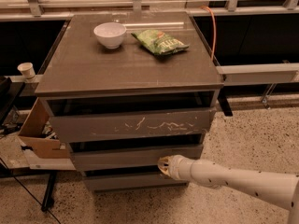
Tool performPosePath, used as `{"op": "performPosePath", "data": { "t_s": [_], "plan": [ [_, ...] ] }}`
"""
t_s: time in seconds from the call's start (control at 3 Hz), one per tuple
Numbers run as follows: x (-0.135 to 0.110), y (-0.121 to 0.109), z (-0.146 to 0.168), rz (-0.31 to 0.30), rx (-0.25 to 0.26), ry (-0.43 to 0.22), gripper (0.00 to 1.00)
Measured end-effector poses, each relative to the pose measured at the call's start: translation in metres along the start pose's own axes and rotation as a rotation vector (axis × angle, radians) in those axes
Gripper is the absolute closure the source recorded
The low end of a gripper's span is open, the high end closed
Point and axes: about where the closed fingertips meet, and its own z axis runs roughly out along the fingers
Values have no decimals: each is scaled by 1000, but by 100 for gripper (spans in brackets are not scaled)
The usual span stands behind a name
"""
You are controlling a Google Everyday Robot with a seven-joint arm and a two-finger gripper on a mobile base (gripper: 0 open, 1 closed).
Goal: Close middle drawer
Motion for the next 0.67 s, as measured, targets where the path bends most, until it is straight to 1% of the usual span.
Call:
{"op": "performPosePath", "data": {
  "t_s": [0.33, 0.67],
  "plan": [
    [2, -1, 3, 0, 17, 1, 100],
    [5, -8, 7, 34, -16, -11, 100]
  ]
}}
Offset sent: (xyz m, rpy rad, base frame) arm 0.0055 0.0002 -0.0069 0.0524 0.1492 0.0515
